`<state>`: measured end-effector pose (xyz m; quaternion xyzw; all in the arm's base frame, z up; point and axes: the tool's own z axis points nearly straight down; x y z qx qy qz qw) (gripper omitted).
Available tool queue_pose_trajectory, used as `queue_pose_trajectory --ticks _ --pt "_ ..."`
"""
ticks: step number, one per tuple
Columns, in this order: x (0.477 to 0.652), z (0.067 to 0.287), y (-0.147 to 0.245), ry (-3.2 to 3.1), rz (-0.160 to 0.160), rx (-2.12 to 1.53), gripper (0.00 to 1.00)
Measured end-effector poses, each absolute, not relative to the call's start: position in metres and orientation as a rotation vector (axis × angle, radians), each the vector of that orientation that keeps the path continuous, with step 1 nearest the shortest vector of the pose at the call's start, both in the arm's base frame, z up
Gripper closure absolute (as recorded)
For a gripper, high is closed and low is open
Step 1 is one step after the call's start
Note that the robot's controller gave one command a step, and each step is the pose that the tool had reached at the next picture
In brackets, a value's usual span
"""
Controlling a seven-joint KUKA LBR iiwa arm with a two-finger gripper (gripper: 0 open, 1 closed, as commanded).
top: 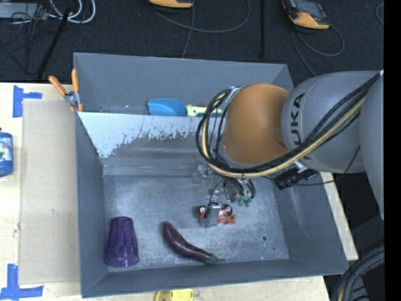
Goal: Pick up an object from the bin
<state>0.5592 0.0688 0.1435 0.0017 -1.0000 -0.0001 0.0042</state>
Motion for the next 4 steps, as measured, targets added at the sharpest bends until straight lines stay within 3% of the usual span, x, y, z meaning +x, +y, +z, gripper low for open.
queue_pose_trajectory --ticks 1,2,3,4 --pt "0.561 0.148 0.068 -3.140 -0.001 0.003 0.00" --pt "0.540 0.119 0.025 -3.144 -0.003 0.043 0.00" --pt "0.558 0.081 0.032 -3.136 -0.001 -0.220 1.00" --pt "0.558 0.081 0.032 -3.136 -0.002 -0.221 1.00"
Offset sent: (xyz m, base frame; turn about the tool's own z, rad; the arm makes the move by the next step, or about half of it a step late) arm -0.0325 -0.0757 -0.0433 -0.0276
